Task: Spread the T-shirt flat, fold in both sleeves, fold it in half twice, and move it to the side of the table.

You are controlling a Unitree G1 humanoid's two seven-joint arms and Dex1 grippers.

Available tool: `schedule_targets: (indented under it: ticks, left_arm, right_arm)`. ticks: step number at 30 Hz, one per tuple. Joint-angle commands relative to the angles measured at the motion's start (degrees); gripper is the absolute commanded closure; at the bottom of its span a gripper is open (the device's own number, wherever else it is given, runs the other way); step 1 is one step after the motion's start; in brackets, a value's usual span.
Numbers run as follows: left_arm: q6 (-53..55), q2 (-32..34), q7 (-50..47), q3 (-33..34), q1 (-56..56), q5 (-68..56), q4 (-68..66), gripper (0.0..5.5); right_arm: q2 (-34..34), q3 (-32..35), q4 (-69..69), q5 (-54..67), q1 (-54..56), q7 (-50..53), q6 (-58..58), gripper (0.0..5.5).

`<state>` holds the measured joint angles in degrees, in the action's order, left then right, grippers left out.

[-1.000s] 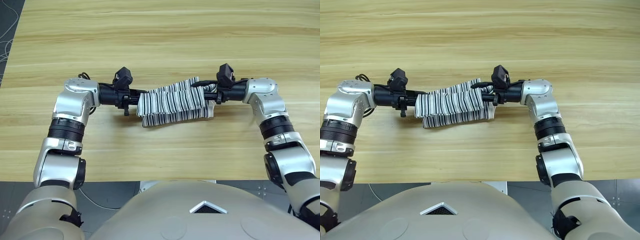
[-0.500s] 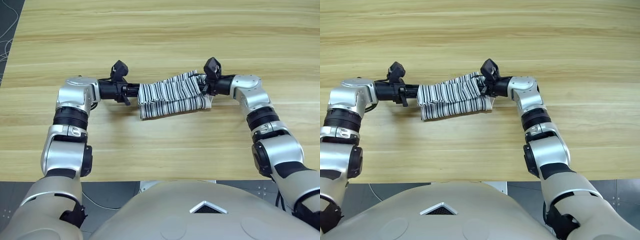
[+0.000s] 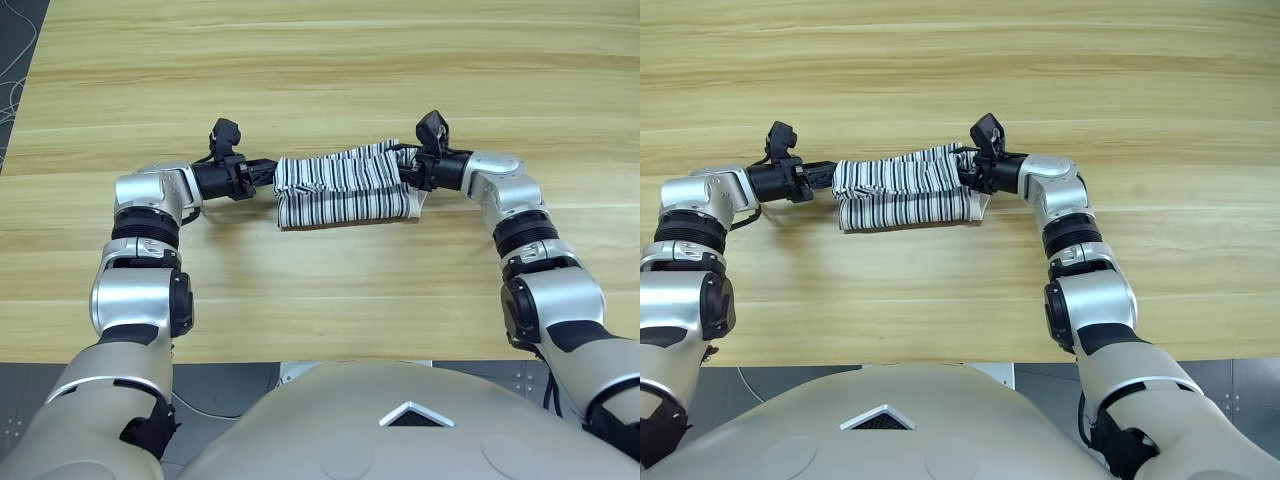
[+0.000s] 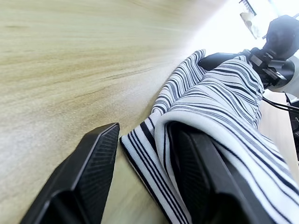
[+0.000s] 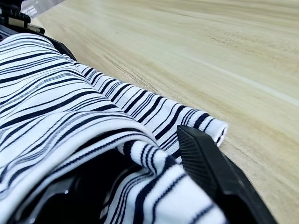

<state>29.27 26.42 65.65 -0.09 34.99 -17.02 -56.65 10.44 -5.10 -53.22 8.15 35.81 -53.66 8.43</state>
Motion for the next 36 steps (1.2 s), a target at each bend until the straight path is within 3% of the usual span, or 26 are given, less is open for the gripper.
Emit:
schedule_targets:
  ticks: [1, 17, 24, 28, 31, 33, 36]
  left_arm:
    - [0.3, -1.8, -2.7, 1.5, 2.2, 0.7, -3.1, 3.31]
    - [0.9, -0.8, -13.9, 12.7, 6.9, -1.1, -13.3, 3.31]
    - [-0.8, -1.6, -28.7, 18.2, 7.1, -2.0, -17.4, 3.31]
    - [-7.3, -0.9, -34.8, 19.7, 7.2, -1.2, -16.4, 3.31]
    - [-16.2, -0.5, -31.7, 17.3, 7.3, 0.6, -5.3, 3.31]
    - [-16.4, -1.2, -28.4, 12.5, 0.9, 1.0, 16.5, 3.31]
    - [-8.4, -0.6, -25.0, 2.2, -12.1, -2.5, 55.7, 3.31]
  right_arm:
    - [-1.6, 3.3, -2.7, 1.5, 3.0, 3.7, 0.9, 3.1]
    - [-3.4, 12.8, -9.4, 6.2, 7.4, 8.4, 5.3, 3.1]
    - [-4.6, 14.9, -14.1, 5.1, 9.1, 20.6, 7.0, 3.1]
    - [-5.8, 15.4, -15.0, 5.4, 9.7, 21.9, 7.5, 3.1]
    - [-6.1, 14.8, -15.7, 4.4, 9.7, 23.6, 7.2, 3.1]
    - [-6.0, 14.7, -16.1, 4.0, 9.6, 24.1, 7.0, 3.1]
    - [-6.0, 14.6, -16.2, 3.9, 9.4, 23.9, 6.7, 3.1]
